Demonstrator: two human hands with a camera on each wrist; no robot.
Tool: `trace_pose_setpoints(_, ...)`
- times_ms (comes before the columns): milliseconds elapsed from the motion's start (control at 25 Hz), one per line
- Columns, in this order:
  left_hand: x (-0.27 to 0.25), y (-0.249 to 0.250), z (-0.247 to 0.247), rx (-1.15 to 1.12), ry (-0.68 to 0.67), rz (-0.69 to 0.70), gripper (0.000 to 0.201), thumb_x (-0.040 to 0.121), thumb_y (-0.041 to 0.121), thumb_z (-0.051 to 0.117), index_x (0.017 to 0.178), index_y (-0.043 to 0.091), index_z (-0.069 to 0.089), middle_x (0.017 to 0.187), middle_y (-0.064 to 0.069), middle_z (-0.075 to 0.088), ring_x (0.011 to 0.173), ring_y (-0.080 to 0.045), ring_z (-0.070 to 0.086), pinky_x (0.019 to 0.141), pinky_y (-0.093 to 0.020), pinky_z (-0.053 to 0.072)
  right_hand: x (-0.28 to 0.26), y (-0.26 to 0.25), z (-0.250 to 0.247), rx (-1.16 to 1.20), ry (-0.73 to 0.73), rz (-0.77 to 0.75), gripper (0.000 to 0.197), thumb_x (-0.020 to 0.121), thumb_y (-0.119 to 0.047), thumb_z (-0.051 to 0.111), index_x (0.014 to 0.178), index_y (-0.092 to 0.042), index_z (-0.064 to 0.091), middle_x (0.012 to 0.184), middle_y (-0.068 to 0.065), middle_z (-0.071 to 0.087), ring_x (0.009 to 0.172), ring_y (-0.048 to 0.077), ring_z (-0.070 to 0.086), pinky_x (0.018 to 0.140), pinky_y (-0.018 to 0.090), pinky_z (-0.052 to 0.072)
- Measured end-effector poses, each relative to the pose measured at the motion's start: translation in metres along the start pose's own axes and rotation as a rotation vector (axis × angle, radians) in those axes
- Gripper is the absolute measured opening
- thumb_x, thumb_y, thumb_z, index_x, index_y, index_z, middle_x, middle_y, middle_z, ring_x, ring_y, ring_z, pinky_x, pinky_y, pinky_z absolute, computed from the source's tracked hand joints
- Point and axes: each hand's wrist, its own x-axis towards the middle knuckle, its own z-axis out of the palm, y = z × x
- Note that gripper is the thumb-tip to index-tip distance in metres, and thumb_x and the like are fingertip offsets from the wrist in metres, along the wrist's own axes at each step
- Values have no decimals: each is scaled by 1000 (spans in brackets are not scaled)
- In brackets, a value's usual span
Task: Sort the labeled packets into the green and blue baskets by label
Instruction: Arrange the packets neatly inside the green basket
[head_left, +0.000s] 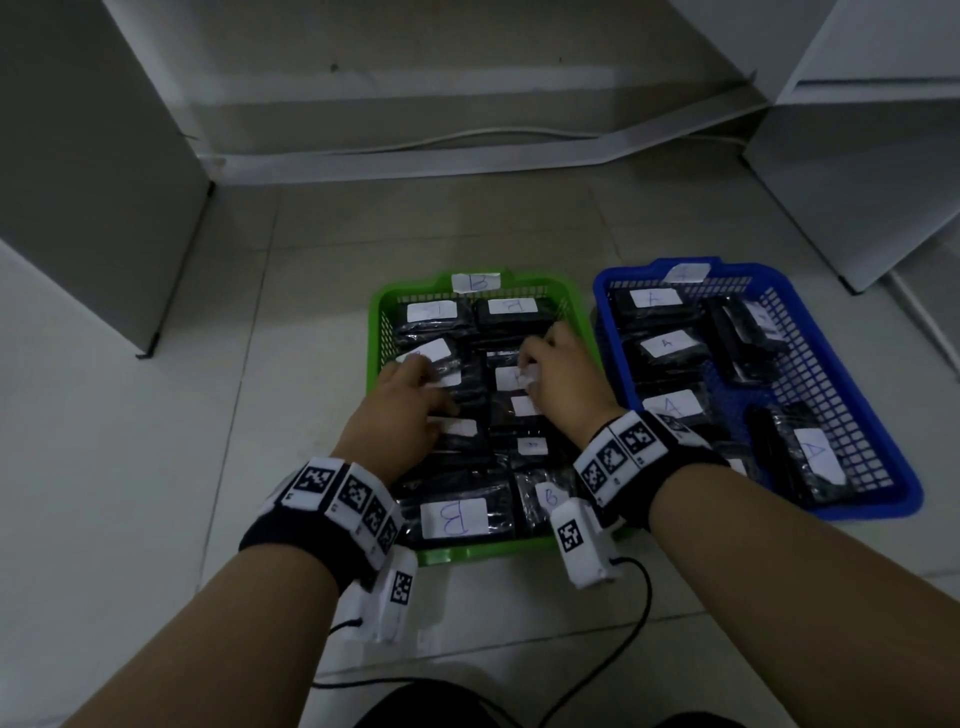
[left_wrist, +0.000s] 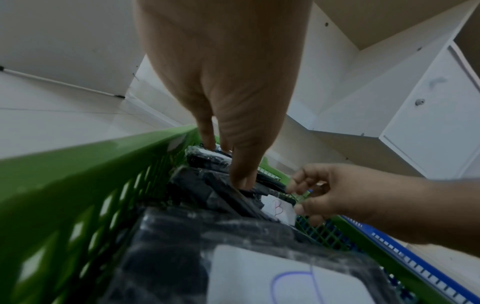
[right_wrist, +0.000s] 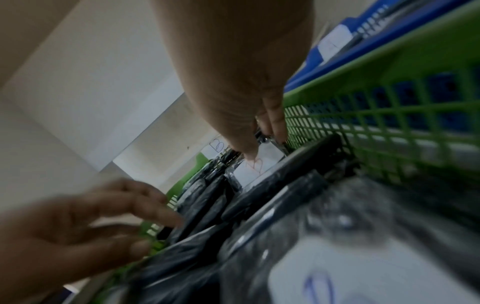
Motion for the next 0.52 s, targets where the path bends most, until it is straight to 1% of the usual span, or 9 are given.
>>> trace_pose_setpoints(80,4,-2,-2,44,14,-18,27,80,24,68,107,26,69,130,2,42,120,-22,38,102,-34,39,8,3,5,-107,-99,-32,24,81,-1,60,101,-14,56,108,2,44,90,20,47,73,30,44)
trace_pose_setpoints(160,7,-6,0,26,-54,-26,31,81,23,67,112,24,67,135,2,42,122,-23,41,103,-37,40,13,4,7,-100,-175,-11,27,80,-1,62,102,-16,56,115,6,45,98,27,51,82,34,47)
trace_pose_setpoints(240,9,-10,2,-9,-107,-35,33,81,22,66,114,25,66,136,3,43,121,-24,44,102,-41,42,18,7,9,-29,-170,22,28,81,-1,63,105,-12,54,117,9,48,97,28,54,79,32,45)
trace_pose_setpoints(280,10,-12,3,-12,-119,-41,34,81,22,66,114,26,66,136,4,43,121,-23,44,101,-41,42,20,7,9,12,-151,60,32,82,-1,63,110,-12,51,119,11,49,95,27,55,76,32,45)
trace_pose_setpoints(320,11,-12,3,-10,-122,-42,34,81,24,66,115,27,65,136,5,43,122,-22,44,101,-41,42,23,8,8,64,-136,103,37,85,-3,62,118,-13,48,122,13,49,97,28,55,76,33,47)
trace_pose_setpoints(360,11,-12,3,-9,-120,-47,34,81,25,66,115,28,65,136,6,43,122,-21,44,102,-39,42,26,9,7,91,-139,151,44,87,-6,61,127,-13,44,129,14,47,105,30,55,83,36,49)
trace_pose_setpoints(400,12,-13,3,-11,-116,-51,34,81,25,67,115,29,65,136,7,43,123,-20,43,102,-38,41,29,11,7,91,-153,194,49,90,-11,60,135,-13,40,136,16,41,116,32,51,94,38,46)
trace_pose_setpoints(440,12,-12,2,-13,-115,-55,34,81,26,67,115,29,65,136,8,43,123,-19,43,103,-37,41,33,12,8,50,-189,223,50,93,-15,57,139,-11,39,142,17,34,124,34,45,103,37,41)
trace_pose_setpoints(520,13,-12,2,-15,-114,-66,34,81,26,67,114,30,65,136,10,44,123,-18,43,102,-36,41,36,13,11,-12,-251,244,44,96,-22,51,138,-9,44,144,16,26,129,34,39,108,34,34)
